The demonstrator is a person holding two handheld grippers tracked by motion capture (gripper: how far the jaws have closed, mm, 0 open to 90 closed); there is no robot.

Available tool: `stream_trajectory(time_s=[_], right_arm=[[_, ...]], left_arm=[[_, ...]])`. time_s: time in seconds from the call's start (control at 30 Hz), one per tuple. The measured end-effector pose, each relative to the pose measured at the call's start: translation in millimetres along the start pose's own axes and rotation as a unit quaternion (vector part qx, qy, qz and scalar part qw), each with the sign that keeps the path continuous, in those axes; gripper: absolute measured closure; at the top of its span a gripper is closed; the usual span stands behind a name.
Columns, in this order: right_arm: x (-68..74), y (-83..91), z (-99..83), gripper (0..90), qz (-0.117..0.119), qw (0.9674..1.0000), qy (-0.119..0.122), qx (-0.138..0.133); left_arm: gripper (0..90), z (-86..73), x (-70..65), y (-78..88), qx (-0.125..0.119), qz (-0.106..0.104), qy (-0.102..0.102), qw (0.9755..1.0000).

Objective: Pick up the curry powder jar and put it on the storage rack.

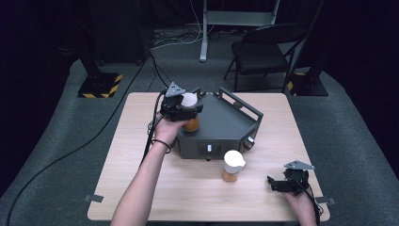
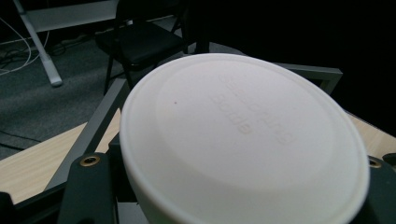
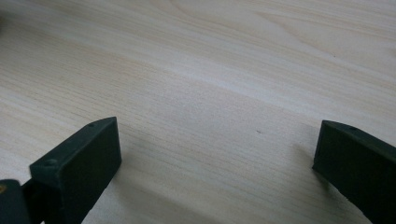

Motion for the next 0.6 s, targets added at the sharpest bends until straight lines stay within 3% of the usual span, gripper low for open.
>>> stream_trajectory(time_s=[0.37,0.6], right_arm=[[-0.2,0.0,0.0,0.0,0.001,1.0,0.0,0.0],[-0.2,0.0,-0.1,0.0,0.001,1.0,0.0,0.0]], left_arm=[[33.3,-1.3,-3.6,-12.4,0.02,-0.001,-0.003,0.9998],[32.5,-0.2,1.1,-12.1,0.024,-0.01,0.009,0.9996]])
Point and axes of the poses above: each handheld gripper's, and its own axes: y roughly backward along the jaws, z roughly out of its top, x roughly to its left, the point moved 10 cm from there along -y, roughly forward along the jaws, and after that the axes turned 5 degrees about -x, right-handed, at the moved point
